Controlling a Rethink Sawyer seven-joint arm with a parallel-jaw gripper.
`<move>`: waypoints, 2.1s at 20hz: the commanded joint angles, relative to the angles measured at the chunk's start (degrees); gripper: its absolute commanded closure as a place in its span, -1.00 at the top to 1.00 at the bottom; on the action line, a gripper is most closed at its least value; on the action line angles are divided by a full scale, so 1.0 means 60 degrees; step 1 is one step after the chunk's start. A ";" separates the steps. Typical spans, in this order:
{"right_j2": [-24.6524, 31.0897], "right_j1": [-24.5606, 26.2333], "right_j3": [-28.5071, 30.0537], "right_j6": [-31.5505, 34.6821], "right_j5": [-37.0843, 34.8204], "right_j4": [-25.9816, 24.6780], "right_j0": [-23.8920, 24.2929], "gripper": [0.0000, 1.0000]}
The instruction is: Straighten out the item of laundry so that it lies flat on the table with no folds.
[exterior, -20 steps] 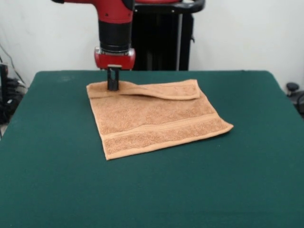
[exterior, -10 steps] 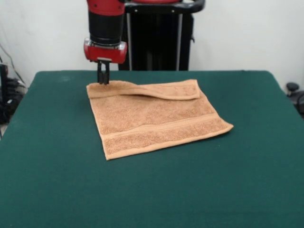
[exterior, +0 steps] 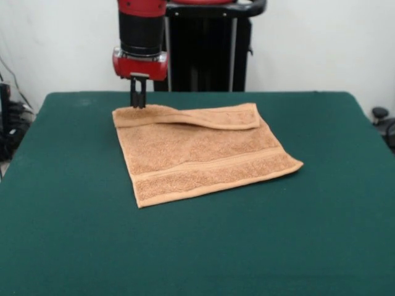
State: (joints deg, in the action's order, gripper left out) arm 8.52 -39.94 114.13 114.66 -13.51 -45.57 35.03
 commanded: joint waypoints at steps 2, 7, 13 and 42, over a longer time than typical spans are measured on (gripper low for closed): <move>0.1148 -0.0094 0.0629 -0.0165 -0.0451 0.0287 -0.0325 -1.00; 0.1195 -0.0311 0.0759 -0.0118 -0.0262 0.0285 -0.0246 -1.00; 0.1394 -0.0697 0.0998 -0.0342 -0.0455 0.0386 -0.0029 -1.00; 0.1483 -0.0619 0.0910 -0.0325 -0.0304 0.0128 0.0579 -1.00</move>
State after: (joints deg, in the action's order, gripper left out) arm 10.60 -44.96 116.40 114.66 -13.52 -45.59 39.14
